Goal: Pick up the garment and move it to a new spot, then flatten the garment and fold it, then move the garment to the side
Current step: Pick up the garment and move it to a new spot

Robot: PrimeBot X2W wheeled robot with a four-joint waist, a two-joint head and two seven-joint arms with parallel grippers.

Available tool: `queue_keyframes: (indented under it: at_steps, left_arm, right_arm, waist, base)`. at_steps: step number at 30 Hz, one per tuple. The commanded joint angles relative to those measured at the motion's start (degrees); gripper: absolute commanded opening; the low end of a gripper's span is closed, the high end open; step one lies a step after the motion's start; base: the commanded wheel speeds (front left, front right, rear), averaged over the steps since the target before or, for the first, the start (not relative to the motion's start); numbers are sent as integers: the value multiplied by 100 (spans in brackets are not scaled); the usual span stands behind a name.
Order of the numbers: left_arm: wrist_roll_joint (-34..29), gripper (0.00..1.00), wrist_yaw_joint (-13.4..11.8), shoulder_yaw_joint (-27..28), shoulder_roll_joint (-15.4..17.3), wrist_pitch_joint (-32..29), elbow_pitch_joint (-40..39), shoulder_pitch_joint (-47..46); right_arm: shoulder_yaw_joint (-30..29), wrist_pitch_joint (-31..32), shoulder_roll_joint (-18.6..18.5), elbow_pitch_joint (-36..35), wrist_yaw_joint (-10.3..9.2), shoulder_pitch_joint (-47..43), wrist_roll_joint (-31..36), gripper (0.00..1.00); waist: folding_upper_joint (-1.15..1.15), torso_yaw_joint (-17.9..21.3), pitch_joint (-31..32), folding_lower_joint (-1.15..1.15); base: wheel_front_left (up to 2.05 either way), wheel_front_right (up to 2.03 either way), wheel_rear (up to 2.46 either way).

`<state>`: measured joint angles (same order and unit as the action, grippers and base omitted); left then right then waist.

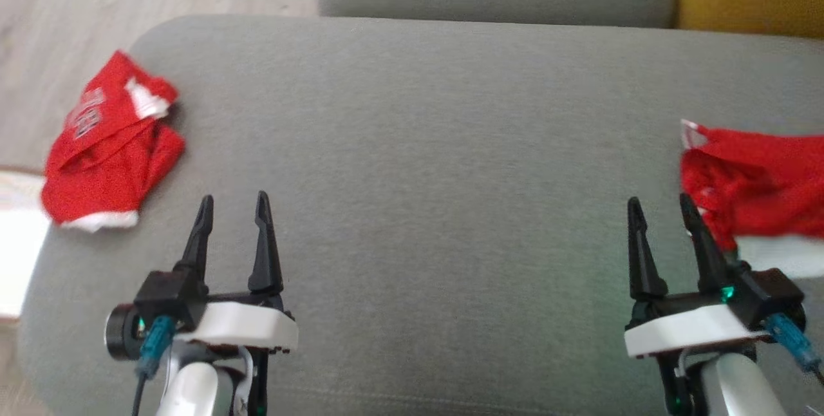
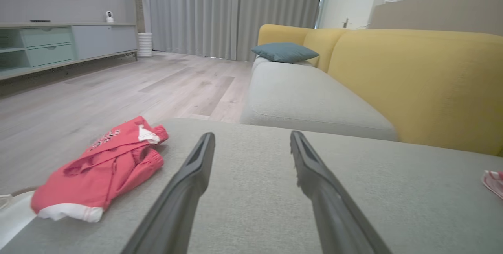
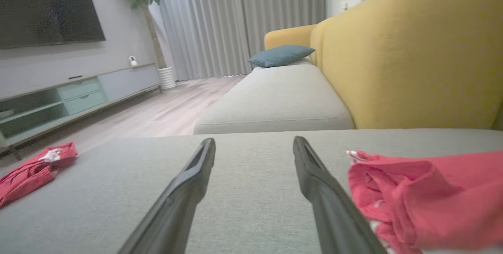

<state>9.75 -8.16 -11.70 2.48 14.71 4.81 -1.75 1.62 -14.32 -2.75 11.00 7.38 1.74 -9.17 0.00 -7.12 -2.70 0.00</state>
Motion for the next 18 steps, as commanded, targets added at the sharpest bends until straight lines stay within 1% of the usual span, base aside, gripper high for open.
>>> queue_keyframes:
  at_steps: [1,12,18]
  left_arm:
    - [25,100,-27,247,40,29,-223,-274]
    - [7,100,-9,472,40,29,-251,-202]
    - [-41,100,32,581,40,29,-255,-114]
  right_arm:
    - [165,-67,-13,-174,11,170,64,100]
    - [542,-68,-13,-38,11,199,30,100]
    - [663,-68,-13,16,11,195,-68,100]
  waist:
    - [0,-348,-37,0]
    - [0,-1599,50,0]
    - [0,-2049,127,0]
  base:
    - [0,0,0]
    - [0,0,0]
    - [0,0,0]
